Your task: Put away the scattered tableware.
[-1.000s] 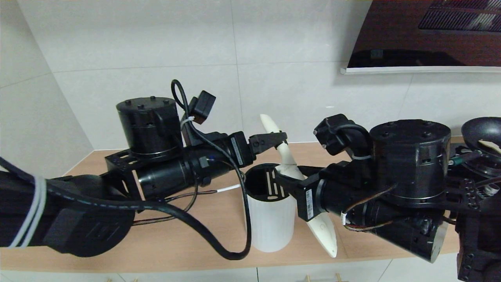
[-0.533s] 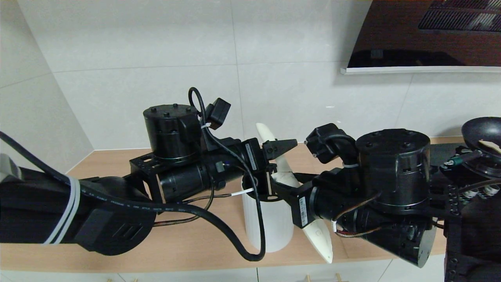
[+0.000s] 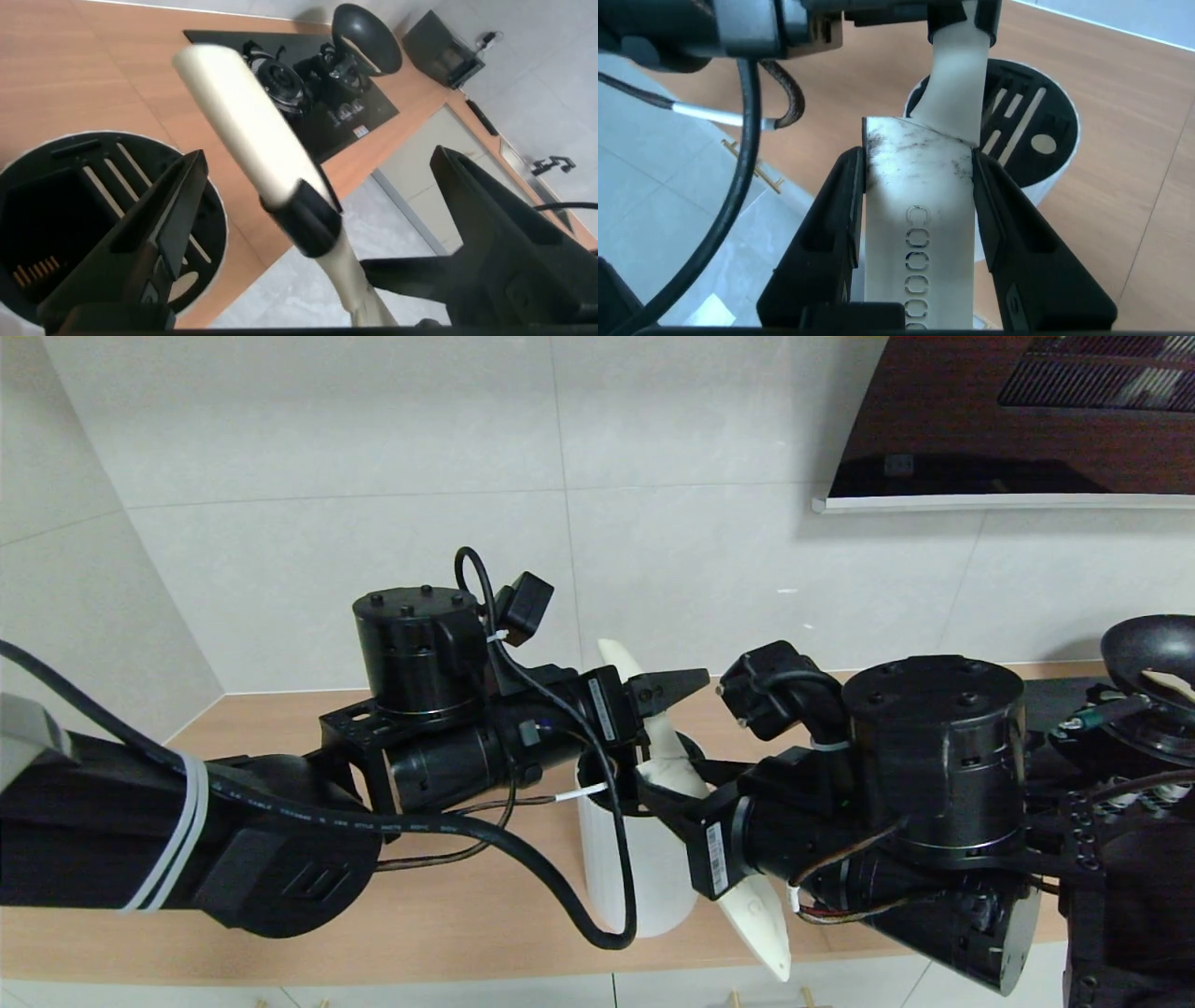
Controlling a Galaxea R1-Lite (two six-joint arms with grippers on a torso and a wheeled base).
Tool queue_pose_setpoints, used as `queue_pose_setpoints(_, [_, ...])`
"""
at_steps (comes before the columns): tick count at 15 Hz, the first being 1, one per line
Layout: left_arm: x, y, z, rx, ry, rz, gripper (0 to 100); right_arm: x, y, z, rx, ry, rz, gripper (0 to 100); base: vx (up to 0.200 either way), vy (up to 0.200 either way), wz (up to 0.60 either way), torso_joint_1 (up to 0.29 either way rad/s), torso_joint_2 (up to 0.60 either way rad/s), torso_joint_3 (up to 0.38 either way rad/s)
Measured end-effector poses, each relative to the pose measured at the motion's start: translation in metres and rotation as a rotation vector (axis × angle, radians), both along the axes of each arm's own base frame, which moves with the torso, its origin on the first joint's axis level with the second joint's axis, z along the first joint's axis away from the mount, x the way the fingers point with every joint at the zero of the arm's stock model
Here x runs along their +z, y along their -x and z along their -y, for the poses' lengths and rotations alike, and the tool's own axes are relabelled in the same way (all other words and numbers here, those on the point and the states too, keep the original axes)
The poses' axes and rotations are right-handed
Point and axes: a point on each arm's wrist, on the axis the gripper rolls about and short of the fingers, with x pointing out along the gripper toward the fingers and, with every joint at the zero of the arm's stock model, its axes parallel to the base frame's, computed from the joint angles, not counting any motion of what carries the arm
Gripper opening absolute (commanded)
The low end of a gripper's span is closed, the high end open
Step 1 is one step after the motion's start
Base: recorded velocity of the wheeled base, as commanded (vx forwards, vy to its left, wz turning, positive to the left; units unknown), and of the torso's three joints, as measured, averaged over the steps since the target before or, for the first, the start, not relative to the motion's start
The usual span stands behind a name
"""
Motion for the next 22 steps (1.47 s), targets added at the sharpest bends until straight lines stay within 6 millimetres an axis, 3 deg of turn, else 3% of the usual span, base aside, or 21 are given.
queue_pose_setpoints(12, [0.006,0.002,-0.002,0.001,0.013,0.014,0,0.005,-0.001,0.000,-0.014,-0.043,0.017,0,0.000,0.000,0.00,0.000,0.00,0.000])
queue_pose_setpoints(13, [0.008,0.003,-0.003,0.002,0.015,0.018,0,0.006,-0.001,0.000,-0.019,-0.055,0.017,100,0.000,0.000,0.00,0.000,0.00,0.000])
queue_pose_setpoints(18, [0.028,0.009,-0.015,0.023,0.068,0.039,0,0.017,-0.001,0.002,-0.031,-0.139,0.046,100,0.000,0.000,0.00,0.000,0.00,0.000])
queue_pose_setpoints(22, [0.052,0.012,-0.039,0.080,0.100,0.119,0,0.033,-0.004,0.023,-0.074,-0.170,0.083,100,0.000,0.000,0.00,0.000,0.00,0.000])
